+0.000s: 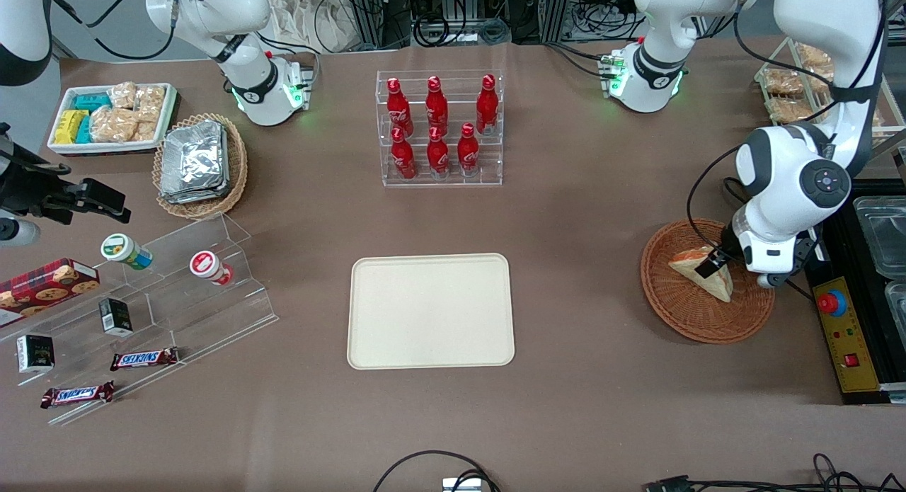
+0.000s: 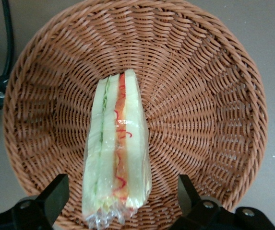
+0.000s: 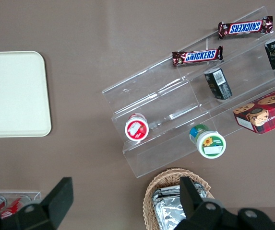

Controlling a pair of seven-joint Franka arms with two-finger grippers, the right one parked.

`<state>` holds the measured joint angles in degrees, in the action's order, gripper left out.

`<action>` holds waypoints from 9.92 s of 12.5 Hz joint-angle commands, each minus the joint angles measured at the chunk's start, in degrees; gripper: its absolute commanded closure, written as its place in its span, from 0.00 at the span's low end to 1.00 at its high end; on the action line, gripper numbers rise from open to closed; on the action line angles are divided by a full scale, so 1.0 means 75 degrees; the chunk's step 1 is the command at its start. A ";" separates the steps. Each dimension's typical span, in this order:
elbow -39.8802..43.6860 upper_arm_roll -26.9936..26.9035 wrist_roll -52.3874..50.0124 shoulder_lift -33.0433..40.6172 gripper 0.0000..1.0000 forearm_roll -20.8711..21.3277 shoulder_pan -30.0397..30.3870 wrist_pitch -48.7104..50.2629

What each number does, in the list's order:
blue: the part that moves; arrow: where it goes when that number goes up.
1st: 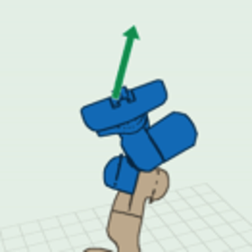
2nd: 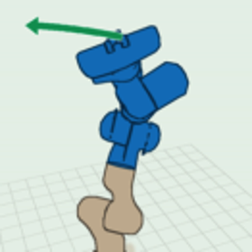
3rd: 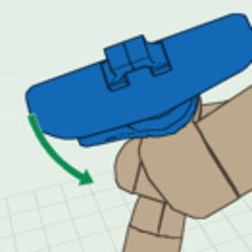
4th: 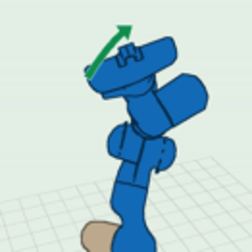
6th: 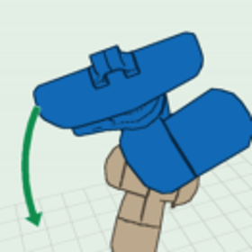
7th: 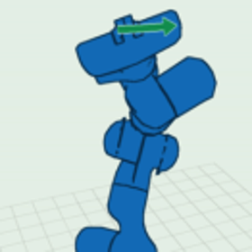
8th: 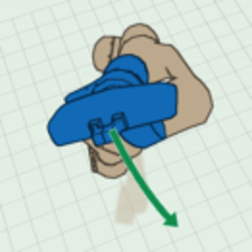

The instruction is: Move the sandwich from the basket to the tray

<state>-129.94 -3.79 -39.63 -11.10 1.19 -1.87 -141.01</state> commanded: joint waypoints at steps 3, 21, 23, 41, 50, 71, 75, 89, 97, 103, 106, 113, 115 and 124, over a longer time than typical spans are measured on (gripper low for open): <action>-0.0311 -0.0021 -0.0166 -0.0265 0.00 0.0064 0.0004 -0.0698; -0.0207 -0.0103 0.2808 0.0683 0.80 0.0076 -0.0043 0.0179; 0.0213 -0.0057 0.3289 0.0695 0.80 0.0076 -0.0113 0.0751; 0.4831 0.2709 0.2837 -0.0182 0.79 0.1165 -0.0861 0.4188; 0.7011 0.2697 0.1042 -0.2630 0.79 0.1576 -0.2421 0.4212; 0.8407 0.2639 0.0092 -0.5715 0.71 0.2221 -0.3758 0.3298; 0.8372 0.2639 -0.0129 -0.5738 0.47 0.2221 -0.3758 0.3274; 0.8431 0.1645 -0.1513 -0.4182 0.00 0.2127 -0.3629 0.4209; 0.8384 -0.0475 -0.0111 -0.2587 0.00 0.0583 -0.3629 0.5535; 0.8337 -0.1989 0.1778 -0.2118 0.00 -0.0626 -0.3629 0.6027; 0.8209 -0.2271 0.2201 -0.1884 0.00 -0.0838 -0.3629 0.6309; 0.7705 -0.2260 0.2634 -0.1193 0.00 -0.0861 -0.3091 0.6309; 0.7448 -0.2248 0.3113 -0.0842 0.00 -0.0861 -0.2938 0.6321; 0.6617 0.1080 0.4730 0.0763 0.00 -0.0393 0.0389 0.7001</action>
<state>-74.66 2.40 -8.05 -10.71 -2.47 -1.79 -88.43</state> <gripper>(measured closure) 0.000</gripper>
